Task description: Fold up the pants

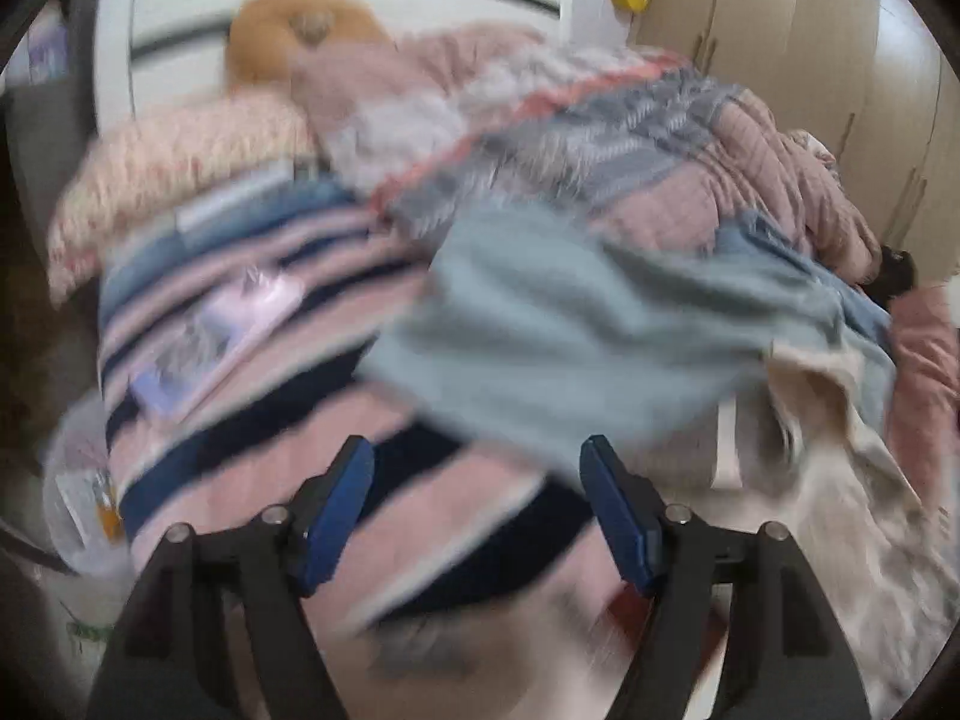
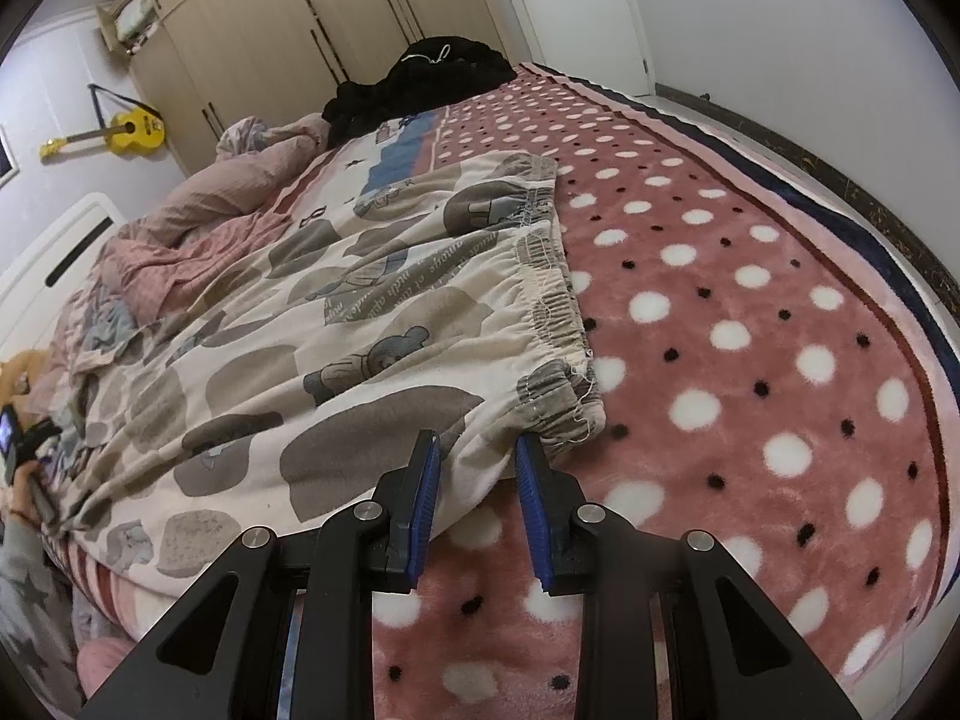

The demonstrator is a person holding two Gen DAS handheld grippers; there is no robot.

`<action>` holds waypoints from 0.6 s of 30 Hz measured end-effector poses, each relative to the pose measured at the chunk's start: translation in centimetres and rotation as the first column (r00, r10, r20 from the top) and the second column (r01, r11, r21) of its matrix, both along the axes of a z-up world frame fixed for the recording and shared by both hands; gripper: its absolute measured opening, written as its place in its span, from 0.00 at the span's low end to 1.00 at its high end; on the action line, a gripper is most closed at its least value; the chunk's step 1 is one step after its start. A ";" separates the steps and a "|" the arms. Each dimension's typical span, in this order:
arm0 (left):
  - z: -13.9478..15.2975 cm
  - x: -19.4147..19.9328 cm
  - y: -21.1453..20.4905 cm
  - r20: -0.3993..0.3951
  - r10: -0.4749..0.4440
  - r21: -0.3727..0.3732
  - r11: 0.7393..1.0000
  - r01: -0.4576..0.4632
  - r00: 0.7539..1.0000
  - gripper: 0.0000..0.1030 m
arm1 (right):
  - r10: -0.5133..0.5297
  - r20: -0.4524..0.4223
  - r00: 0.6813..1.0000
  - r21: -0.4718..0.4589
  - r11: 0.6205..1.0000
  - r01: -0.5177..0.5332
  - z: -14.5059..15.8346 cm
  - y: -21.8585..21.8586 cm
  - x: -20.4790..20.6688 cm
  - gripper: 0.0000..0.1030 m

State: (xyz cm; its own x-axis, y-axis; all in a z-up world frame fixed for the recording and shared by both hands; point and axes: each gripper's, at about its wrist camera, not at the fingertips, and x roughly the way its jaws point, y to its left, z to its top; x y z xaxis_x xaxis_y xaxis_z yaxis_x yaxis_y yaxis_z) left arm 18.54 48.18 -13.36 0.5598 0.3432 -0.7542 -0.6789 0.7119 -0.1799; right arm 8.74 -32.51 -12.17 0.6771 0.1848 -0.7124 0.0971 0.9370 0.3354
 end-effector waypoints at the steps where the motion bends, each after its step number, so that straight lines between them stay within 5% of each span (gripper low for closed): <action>1: -0.6 -1.8 0.2 -0.011 -0.023 -0.048 0.999 0.022 1.000 0.67 | 0.004 -0.001 1.000 0.003 1.000 -0.004 0.0 0.1 0.0 0.26; 8: -4.1 -10.7 -0.1 0.024 -0.045 -0.277 0.960 0.050 0.999 0.72 | 0.011 -0.017 1.000 0.044 0.999 -0.010 -1.2 0.7 -0.1 0.48; 13: -4.6 -14.1 -2.2 0.063 -0.067 -0.314 0.946 0.083 0.996 0.72 | -0.008 -0.018 1.000 0.074 0.997 0.010 -1.1 0.4 -1.1 0.49; 18: -4.7 -14.1 -3.8 0.155 -0.151 -0.418 0.885 0.203 0.976 0.74 | -0.027 -0.032 0.999 0.115 0.993 0.031 -1.3 -0.6 -2.6 0.49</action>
